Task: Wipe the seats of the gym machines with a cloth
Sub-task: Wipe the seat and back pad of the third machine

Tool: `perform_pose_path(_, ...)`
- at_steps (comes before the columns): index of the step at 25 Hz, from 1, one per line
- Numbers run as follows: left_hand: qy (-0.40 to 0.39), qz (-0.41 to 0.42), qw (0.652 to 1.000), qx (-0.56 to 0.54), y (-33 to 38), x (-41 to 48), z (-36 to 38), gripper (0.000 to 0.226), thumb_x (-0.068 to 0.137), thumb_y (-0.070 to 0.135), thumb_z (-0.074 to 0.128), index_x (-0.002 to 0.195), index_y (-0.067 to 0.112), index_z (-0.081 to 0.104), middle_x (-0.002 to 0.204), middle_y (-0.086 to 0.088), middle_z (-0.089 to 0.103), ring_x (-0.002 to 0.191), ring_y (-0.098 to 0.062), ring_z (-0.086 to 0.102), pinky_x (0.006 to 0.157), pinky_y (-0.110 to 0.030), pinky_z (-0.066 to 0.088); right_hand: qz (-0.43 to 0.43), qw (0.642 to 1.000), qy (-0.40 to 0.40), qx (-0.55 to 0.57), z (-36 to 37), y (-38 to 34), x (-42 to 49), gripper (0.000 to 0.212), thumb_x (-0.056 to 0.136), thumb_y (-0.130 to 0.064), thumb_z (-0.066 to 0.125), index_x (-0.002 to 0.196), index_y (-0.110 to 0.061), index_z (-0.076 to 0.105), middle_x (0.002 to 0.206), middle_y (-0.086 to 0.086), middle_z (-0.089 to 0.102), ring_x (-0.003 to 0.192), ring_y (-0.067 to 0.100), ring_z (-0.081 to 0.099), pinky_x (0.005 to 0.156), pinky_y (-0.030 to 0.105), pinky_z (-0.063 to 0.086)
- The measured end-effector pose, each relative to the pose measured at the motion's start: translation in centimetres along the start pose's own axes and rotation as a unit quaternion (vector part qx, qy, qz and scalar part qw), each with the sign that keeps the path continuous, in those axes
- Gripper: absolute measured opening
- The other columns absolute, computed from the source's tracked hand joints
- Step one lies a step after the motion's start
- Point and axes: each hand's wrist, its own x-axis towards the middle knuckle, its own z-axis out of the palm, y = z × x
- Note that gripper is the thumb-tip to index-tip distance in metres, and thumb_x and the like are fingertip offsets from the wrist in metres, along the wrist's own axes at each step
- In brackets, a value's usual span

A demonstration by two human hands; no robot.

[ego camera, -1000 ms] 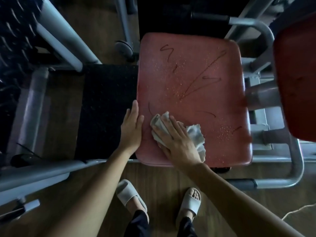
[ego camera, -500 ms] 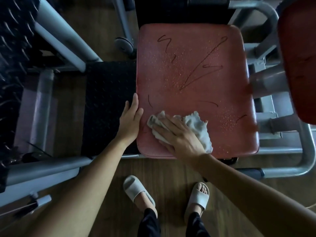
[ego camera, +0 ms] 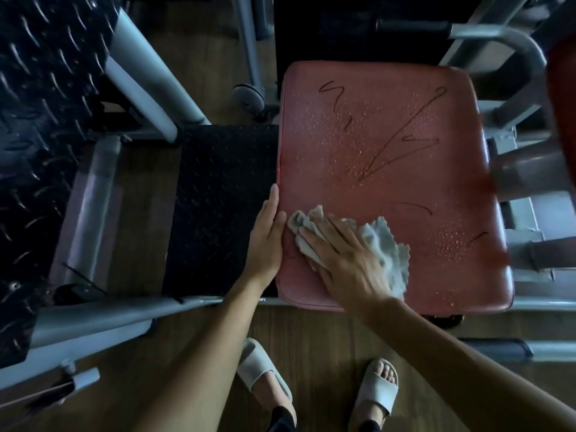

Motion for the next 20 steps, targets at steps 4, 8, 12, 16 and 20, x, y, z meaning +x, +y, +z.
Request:
perform_pose_path(4,-0.015,0.002,1.0,-0.013,-0.8,0.8,-0.8,0.047,0.108,0.032,0.038,0.153,0.045,0.029,0.161,0.022,0.025,0.152,-0.001,0.009,0.127,-0.042,0.01,0.025,0.997,0.017,-0.067,0.2,0.7,4.9,0.045,0.099,-0.023,0.055,0.144,-0.019,0.052,0.147,0.005,0.05,0.133,0.031,0.046,0.108,0.051,0.04)
perform_pose_path(8,-0.052,-0.004,0.998,0.02,-0.1,1.0,-1.9,0.049,0.108,0.037,0.037,0.154,0.043,0.024,0.151,0.04,0.016,0.151,-0.001,-0.003,0.123,-0.031,0.005,0.058,0.997,0.042,-0.021,0.1,-0.3,6.1,0.049,0.098,-0.022,0.055,0.147,-0.025,0.049,0.145,0.003,0.052,0.126,0.026,0.046,0.106,0.048,0.041)
perform_pose_path(12,-0.077,-0.019,0.993,0.091,0.7,1.0,-2.7,0.05,0.108,0.036,0.035,0.154,0.049,0.018,0.158,0.027,0.009,0.151,0.0,-0.007,0.119,-0.026,0.002,-0.067,0.996,-0.05,-0.016,-1.2,-1.5,-2.6,0.057,0.088,-0.019,0.06,0.143,-0.03,0.054,0.151,-0.001,0.049,0.131,0.027,0.046,0.109,0.046,0.033)
perform_pose_path(16,-0.091,-0.005,0.988,0.126,1.1,1.0,-3.4,0.053,0.108,0.039,0.037,0.156,0.045,0.016,0.161,0.022,0.008,0.152,-0.004,-0.008,0.121,-0.032,0.003,-0.049,0.995,-0.053,-0.065,-1.6,0.9,2.2,0.046,0.093,-0.019,0.053,0.135,-0.035,0.059,0.144,-0.006,0.055,0.128,0.028,0.05,0.102,0.05,0.044)
perform_pose_path(20,-0.083,-0.017,0.988,0.132,0.8,1.2,-3.2,0.052,0.108,0.04,0.037,0.154,0.051,0.016,0.166,0.013,0.008,0.152,-0.003,-0.007,0.119,-0.031,0.004,0.008,1.0,0.006,-0.007,0.1,-1.8,0.0,0.057,0.088,-0.008,0.069,0.14,-0.03,0.056,0.144,-0.003,0.054,0.123,0.026,0.045,0.101,0.049,0.044)
